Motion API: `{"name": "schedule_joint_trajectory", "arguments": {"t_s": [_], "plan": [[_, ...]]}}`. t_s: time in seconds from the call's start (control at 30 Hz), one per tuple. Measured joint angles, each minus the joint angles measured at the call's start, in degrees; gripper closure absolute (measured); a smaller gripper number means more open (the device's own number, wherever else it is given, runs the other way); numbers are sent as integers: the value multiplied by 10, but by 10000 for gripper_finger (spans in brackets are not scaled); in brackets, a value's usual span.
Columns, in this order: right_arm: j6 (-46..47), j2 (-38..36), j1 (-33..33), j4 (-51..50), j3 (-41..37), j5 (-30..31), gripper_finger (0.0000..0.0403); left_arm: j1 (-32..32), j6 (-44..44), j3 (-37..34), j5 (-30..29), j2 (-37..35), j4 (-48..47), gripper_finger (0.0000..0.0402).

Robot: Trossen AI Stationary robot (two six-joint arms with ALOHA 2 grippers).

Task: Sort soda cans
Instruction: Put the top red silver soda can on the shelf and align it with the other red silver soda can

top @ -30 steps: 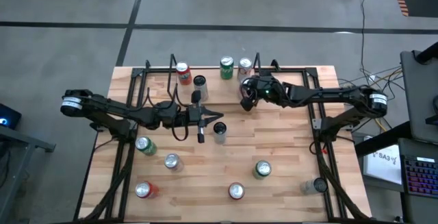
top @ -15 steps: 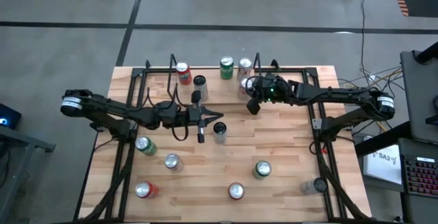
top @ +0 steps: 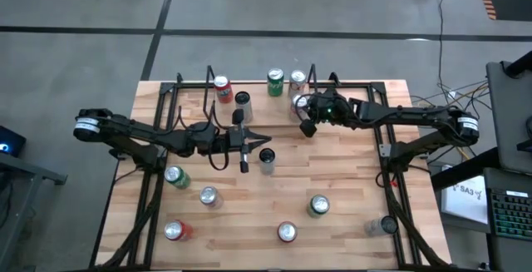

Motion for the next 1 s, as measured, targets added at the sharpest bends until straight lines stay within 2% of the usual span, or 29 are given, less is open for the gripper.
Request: {"name": "schedule_joint_trajectory", "arguments": {"t_s": [0.5, 0.8, 1.0], "plan": [[-54, 1, -3, 40, 0, 47, 392, 0, 0, 0, 0, 0, 0, 401], [-34, 7, -3, 110, 0, 46, 392, 0, 0, 0, 0, 0, 0, 401], [-33, 35, -3, 113, 1, 45, 392, 0, -1, 0, 0, 0, 0, 401]]}}
